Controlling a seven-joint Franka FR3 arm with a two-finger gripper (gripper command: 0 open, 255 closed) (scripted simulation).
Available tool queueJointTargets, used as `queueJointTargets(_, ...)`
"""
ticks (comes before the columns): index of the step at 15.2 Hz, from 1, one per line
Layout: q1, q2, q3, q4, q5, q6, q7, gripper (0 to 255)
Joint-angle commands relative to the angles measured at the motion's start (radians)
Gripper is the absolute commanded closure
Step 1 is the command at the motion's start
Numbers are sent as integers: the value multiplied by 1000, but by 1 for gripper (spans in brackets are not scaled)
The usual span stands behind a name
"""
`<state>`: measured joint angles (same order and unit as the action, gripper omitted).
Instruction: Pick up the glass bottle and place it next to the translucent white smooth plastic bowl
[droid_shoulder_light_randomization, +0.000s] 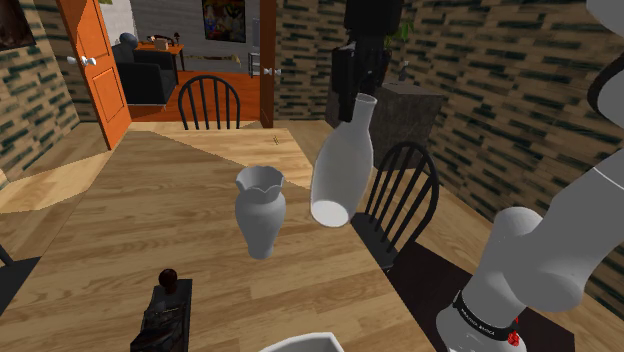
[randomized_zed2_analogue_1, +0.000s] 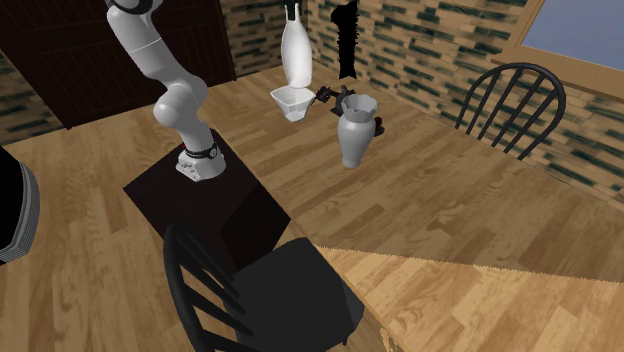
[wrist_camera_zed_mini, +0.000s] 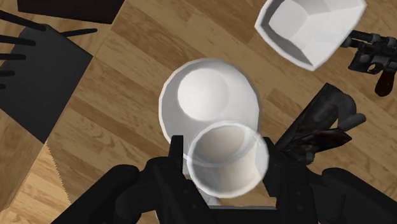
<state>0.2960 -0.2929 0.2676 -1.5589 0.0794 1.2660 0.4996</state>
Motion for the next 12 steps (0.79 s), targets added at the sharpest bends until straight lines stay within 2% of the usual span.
queueJointTargets(1,16,-9,32,9,13,-15,53,255)
queueJointTargets(5,42,-2,93,53,31,-46,147,255)
queueJointTargets(12,46,-65,84,-110,46,56,129,255)
